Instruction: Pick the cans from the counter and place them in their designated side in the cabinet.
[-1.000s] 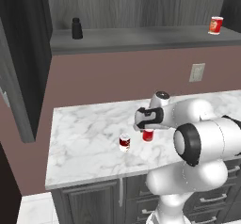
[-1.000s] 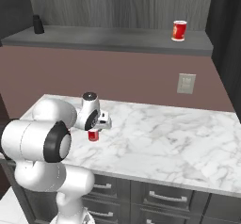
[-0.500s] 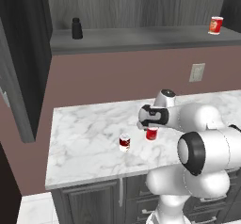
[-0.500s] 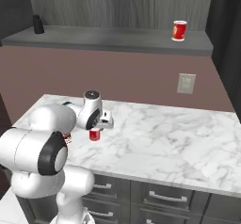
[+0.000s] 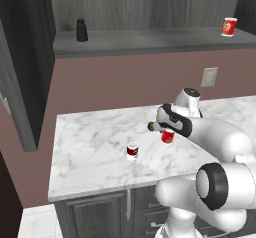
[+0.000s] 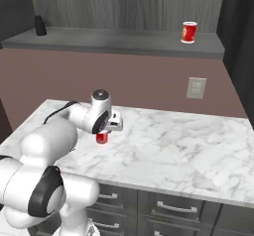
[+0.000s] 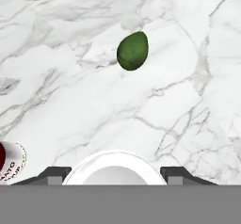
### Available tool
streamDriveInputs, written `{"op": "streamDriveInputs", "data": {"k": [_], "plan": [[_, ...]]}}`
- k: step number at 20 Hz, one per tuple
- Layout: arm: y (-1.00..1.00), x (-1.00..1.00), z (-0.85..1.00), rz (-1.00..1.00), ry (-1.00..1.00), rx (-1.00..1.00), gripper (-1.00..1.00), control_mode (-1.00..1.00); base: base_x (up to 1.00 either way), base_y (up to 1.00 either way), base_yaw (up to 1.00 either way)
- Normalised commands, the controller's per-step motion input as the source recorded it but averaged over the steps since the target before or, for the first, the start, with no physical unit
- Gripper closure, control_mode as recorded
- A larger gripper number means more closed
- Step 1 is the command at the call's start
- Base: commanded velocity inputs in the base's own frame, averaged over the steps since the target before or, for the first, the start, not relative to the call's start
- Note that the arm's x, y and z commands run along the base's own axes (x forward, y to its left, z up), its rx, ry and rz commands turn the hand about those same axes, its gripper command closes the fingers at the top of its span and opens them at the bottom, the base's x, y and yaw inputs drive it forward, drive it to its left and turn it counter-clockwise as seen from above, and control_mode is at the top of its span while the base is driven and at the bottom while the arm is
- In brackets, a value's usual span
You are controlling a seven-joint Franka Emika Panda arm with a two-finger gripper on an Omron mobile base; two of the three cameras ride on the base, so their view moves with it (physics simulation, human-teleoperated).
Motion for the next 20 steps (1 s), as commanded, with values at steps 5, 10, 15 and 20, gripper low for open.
{"op": "streamDriveInputs", "data": {"k": [5,10,15,20], "plan": [[-0.15,-0.2,0.45,0.01,-0.08,0.03,1.0,-1.0,0.0,0.0,0.0],[-0.12,-0.33,0.34,0.01,-0.15,0.0,1.0,-1.0,0.0,0.0,0.0],[-0.11,-0.34,0.36,0.02,-0.14,0.0,1.0,-1.0,0.0,0.0,0.0],[-0.09,-0.36,0.35,0.01,-0.16,0.0,1.0,-1.0,0.0,0.0,0.0]]}}
